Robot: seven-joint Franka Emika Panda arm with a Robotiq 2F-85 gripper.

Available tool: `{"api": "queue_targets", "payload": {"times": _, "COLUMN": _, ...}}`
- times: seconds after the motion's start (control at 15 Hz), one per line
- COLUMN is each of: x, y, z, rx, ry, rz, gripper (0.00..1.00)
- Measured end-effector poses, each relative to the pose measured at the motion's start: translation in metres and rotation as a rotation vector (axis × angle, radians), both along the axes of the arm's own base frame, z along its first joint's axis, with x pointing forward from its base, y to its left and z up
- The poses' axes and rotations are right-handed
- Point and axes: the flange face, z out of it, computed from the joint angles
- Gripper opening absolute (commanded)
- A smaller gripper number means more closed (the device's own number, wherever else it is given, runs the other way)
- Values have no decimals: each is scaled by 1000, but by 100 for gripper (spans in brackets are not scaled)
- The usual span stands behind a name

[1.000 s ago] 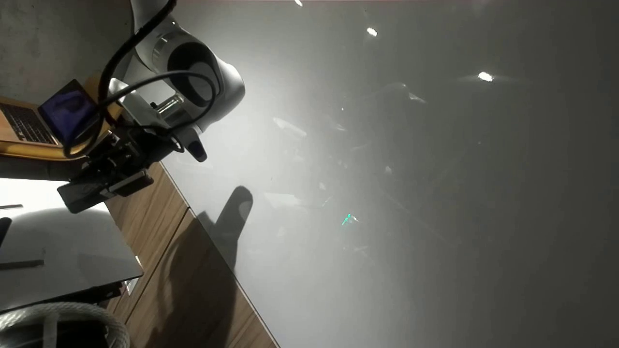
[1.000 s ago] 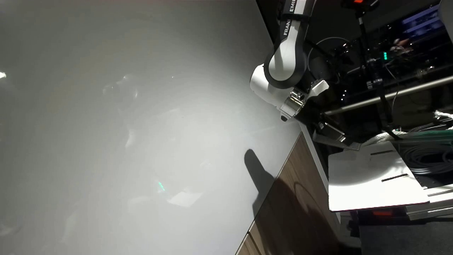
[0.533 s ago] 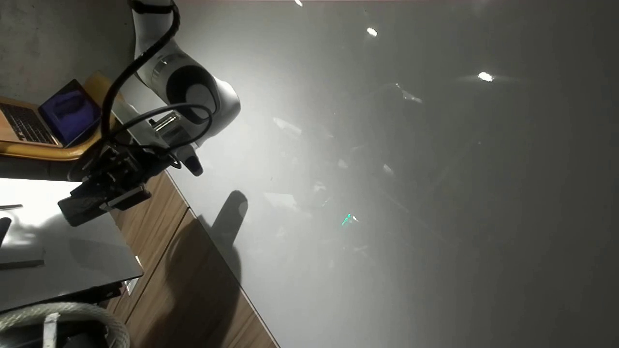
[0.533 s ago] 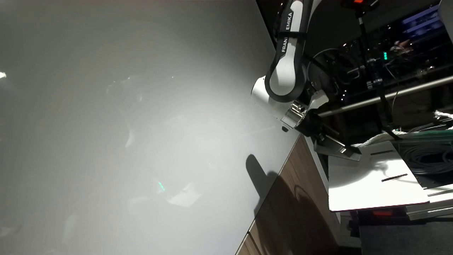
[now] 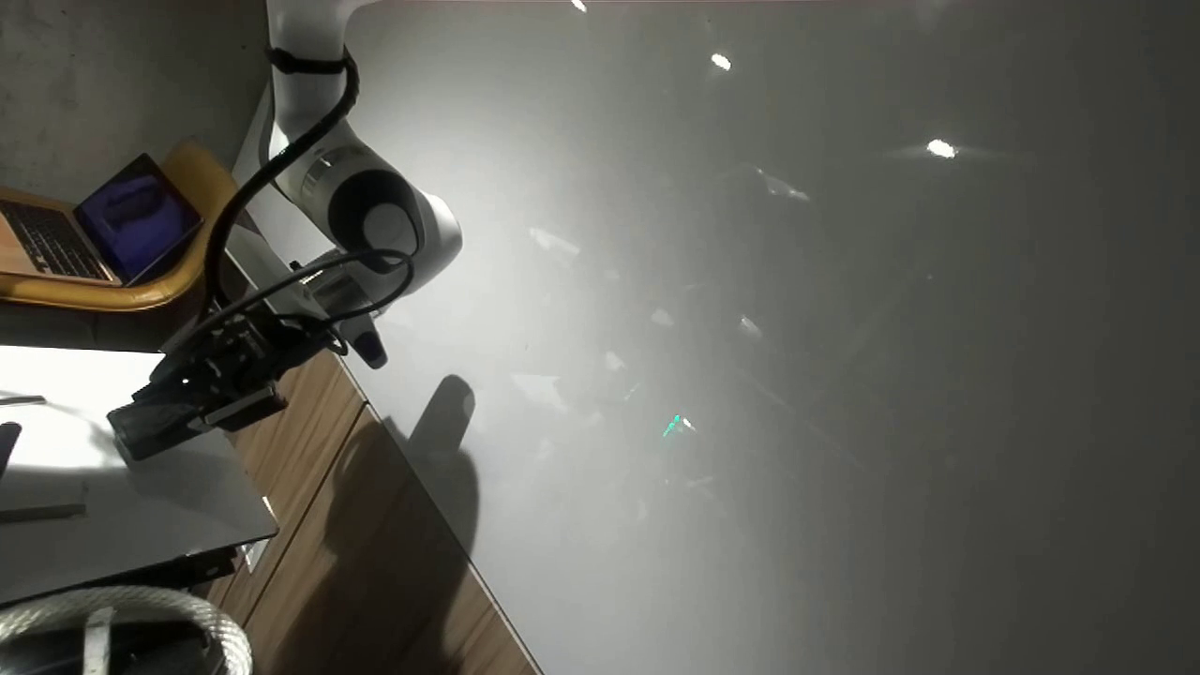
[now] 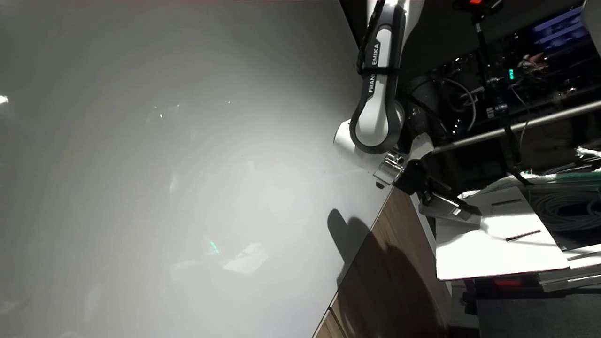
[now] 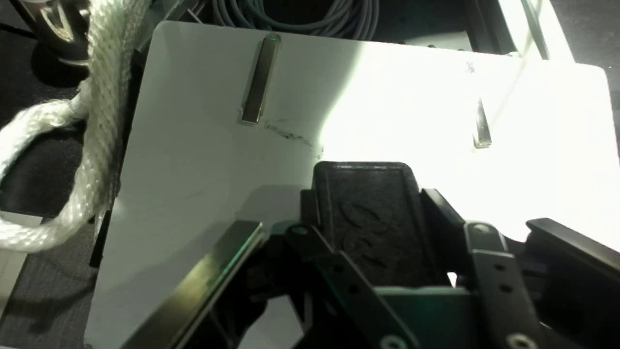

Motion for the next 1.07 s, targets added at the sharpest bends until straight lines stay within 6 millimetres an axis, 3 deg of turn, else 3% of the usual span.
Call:
{"api": "queue_targets", "payload": {"times": 0.2, "x": 6, "y": 0, "z": -4, "rx": 1, "ry": 1, "rz": 0, "gripper": 54}}
{"api": "queue_targets", "payload": {"times": 0.6, "x": 7, "y": 0, "z": -13, "rx": 0, "ry": 16, "rz": -2, "gripper": 84}}
{"api": "queue_targets", "payload": {"times": 1.07, "x": 4, "y": -1, "z": -22, "rx": -2, "ry": 38, "rz": -5, "gripper": 81}}
